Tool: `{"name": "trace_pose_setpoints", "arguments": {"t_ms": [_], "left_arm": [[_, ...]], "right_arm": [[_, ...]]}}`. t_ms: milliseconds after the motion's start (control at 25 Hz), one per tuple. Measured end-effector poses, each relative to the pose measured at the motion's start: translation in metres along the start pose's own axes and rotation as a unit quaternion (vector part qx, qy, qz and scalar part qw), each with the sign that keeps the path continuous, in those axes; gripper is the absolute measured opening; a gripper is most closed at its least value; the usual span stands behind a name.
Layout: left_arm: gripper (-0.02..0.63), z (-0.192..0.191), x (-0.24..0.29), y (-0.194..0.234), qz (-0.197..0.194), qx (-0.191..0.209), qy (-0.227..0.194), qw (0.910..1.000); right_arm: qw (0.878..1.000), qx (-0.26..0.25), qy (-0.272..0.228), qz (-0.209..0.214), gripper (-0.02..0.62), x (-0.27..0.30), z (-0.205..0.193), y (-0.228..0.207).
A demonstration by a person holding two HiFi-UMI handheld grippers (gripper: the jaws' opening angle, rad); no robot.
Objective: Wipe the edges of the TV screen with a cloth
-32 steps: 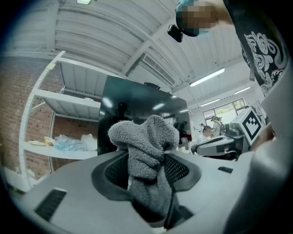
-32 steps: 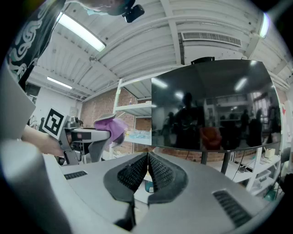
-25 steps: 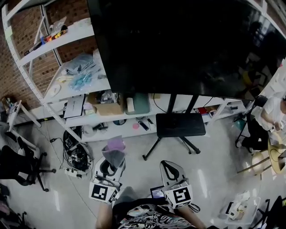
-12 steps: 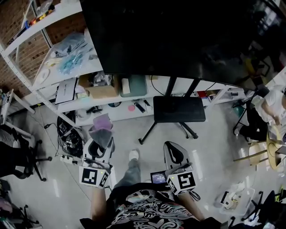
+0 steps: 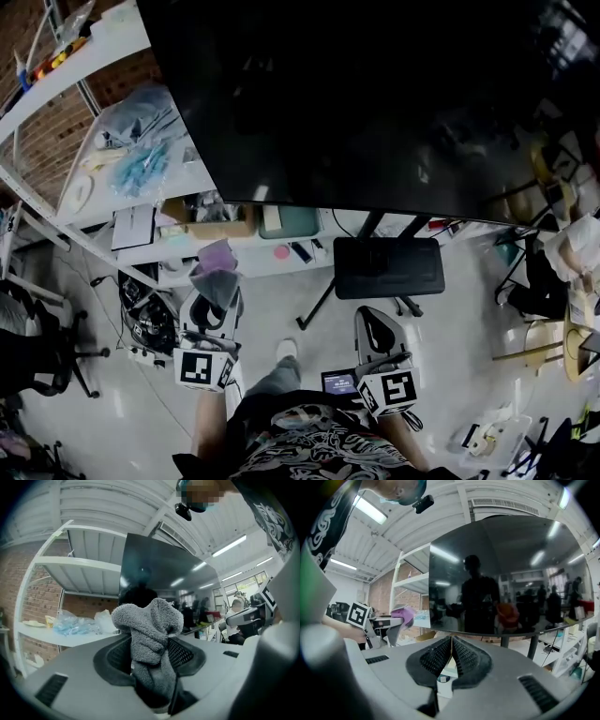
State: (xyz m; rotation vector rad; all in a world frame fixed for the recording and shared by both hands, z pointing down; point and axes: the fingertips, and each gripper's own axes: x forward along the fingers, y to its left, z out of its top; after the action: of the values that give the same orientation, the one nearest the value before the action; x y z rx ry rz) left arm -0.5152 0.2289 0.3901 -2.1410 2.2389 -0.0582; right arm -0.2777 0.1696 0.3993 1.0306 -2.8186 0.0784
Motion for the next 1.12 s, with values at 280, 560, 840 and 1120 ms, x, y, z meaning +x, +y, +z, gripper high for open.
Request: {"name": "trace_pose_setpoints", "arguments": {"t_ms": [280,560,840,1120], "left_arm": [[0.196,-0.007,0.058,0.049,0.011,-0.005,0.003,0.9999],[0.196,-0.024,0.09,0.07,0.005,-0.023,0.012,0.9996],[0.198,-0.026,0.098,0.093,0.014,-0.012,0.036,0.9992],[0.198,-0.046,0.119,0.091,0.053,0.005,0.027,0.9982]], "right_arm": [[1.0,-0.002,0.013,0.022,0.031,0.083,0.009,-0.003],[0.997,0.0,0.017,0.07,0.031,0.145,0.019,0.016],[0.994,-0.005,0.014,0.11,0.031,0.167,0.023,0.04],[0.993,-0.032,0.03,0.106,0.031,0.166,0.024,0.004]]}}
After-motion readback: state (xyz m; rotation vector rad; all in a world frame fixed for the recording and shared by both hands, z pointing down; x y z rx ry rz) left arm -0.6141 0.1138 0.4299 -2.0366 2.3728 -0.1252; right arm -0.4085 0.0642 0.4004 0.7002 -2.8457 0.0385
